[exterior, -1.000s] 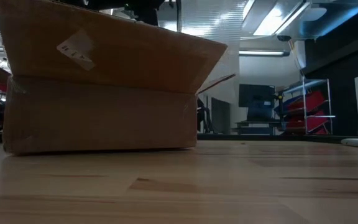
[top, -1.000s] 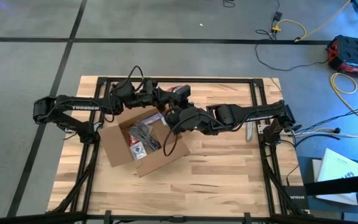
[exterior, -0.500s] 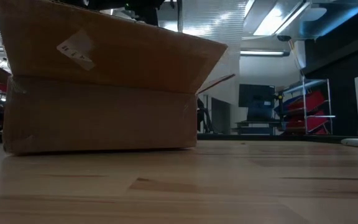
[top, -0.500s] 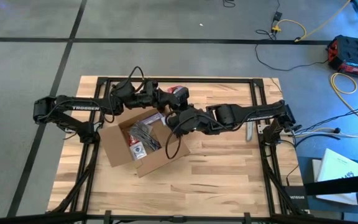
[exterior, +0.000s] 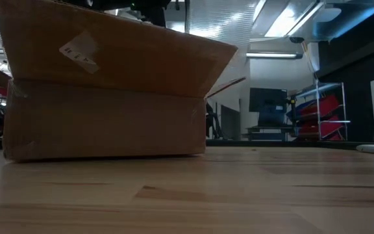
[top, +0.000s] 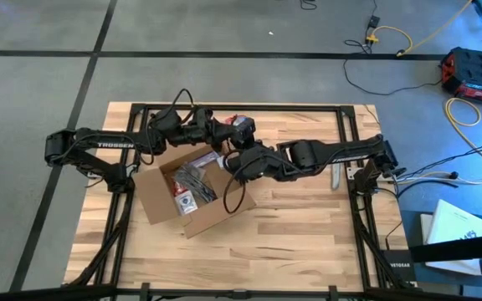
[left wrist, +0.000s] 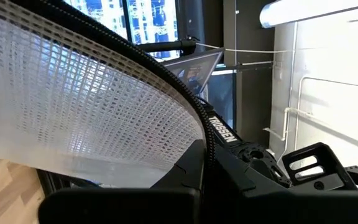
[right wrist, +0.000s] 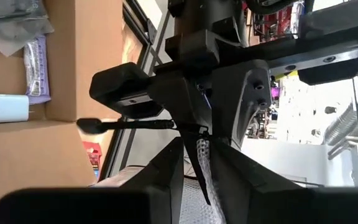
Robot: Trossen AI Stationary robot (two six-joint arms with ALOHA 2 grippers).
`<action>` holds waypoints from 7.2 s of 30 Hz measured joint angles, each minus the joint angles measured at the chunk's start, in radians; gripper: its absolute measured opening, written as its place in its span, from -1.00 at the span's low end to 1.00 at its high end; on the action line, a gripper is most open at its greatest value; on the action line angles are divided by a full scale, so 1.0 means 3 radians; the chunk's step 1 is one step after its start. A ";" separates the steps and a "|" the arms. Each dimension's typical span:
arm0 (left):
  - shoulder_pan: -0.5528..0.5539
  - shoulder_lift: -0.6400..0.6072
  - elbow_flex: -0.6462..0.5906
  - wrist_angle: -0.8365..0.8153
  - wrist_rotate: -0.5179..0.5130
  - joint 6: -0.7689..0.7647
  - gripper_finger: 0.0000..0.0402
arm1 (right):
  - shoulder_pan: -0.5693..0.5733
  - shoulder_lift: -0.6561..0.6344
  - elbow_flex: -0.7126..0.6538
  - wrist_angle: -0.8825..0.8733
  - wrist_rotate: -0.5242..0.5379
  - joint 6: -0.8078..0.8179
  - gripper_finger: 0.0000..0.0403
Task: Unpack boxes
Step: Close the transparent zip bag
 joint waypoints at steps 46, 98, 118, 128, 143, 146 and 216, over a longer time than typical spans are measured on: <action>0.0173 -0.0003 0.0001 0.0137 0.0309 0.1163 -0.51 | -0.0024 0.0024 0.0289 -0.0215 0.0514 0.0463 -1.00; 0.0436 -0.0004 0.0001 0.0081 0.0557 0.2770 0.76 | -0.0095 0.0009 0.0647 -0.0502 0.0645 0.0748 -1.00; 0.0350 -0.0004 0.0001 0.0063 0.0264 0.3114 0.77 | -0.0089 0.0011 0.0646 -0.0319 0.0472 0.0835 -1.00; 0.0350 -0.0004 0.0001 0.0070 0.0264 0.3360 0.76 | -0.0089 0.0011 0.0646 -0.0278 0.0445 0.0835 -1.00; 0.0272 -0.0004 0.0001 0.0067 0.0277 0.4083 0.76 | -0.0089 0.0011 0.0646 -0.0276 0.0408 0.0835 -1.00; 0.0271 -0.0004 0.0001 0.0056 0.0297 0.3940 0.69 | -0.0089 0.0011 0.0645 -0.0268 0.0408 0.0833 -1.00; 0.0259 -0.0009 0.0008 0.0044 0.0409 0.3697 -1.00 | 0.0135 -0.0014 0.1026 -0.0975 -0.0081 0.1440 -1.00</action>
